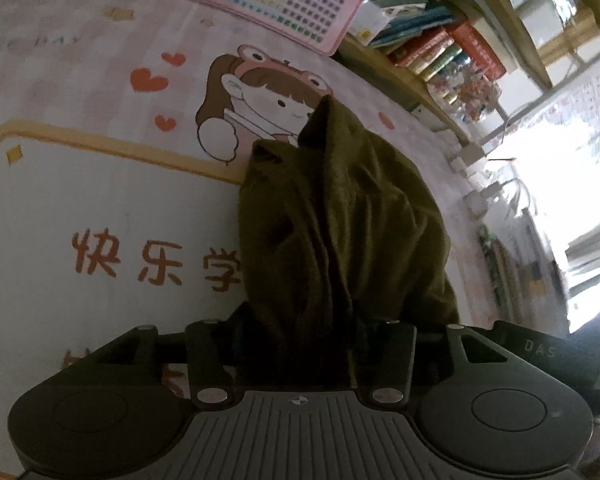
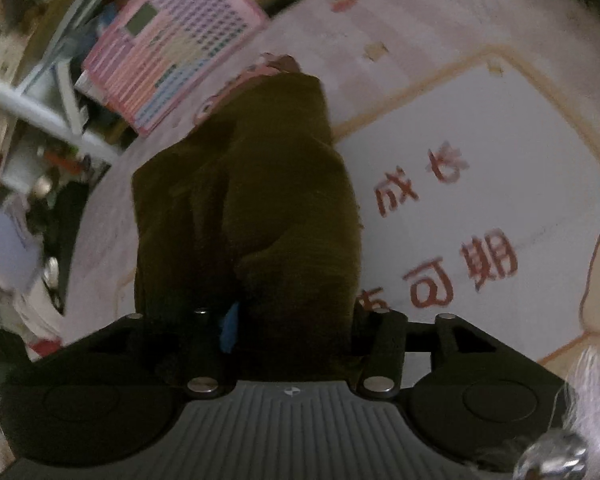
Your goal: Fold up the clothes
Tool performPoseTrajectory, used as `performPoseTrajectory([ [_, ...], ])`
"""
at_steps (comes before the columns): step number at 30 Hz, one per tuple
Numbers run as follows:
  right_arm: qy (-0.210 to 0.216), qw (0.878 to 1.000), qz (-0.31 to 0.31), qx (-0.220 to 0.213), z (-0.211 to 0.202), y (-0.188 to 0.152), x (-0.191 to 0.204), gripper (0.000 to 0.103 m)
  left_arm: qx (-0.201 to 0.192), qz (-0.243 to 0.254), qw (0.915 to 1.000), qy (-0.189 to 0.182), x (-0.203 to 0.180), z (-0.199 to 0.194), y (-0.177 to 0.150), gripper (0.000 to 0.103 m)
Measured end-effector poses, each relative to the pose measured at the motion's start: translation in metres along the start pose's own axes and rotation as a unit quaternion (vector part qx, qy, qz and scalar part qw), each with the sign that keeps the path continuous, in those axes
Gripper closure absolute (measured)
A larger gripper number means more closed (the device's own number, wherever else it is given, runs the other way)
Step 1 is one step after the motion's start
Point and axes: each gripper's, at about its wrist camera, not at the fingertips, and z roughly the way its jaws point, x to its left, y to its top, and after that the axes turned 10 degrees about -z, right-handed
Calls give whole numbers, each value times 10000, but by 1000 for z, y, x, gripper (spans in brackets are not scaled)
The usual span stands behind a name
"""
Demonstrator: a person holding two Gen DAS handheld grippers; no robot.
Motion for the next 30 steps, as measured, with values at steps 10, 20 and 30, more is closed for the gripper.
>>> performPoseTrajectory([
  [10,-43,9963,-817,-255,-15,-1,28,78,-341,383,9987,-29,-20,-16,-11,73],
  [20,216,9855,-1625,-443,-38,6,31,78,-824,325,9961,19,-41,-33,-31,73],
  [30,541,9752,-2068,-577,-68,13,10,78,-1264,465,9906,256,-83,-37,-63,73],
])
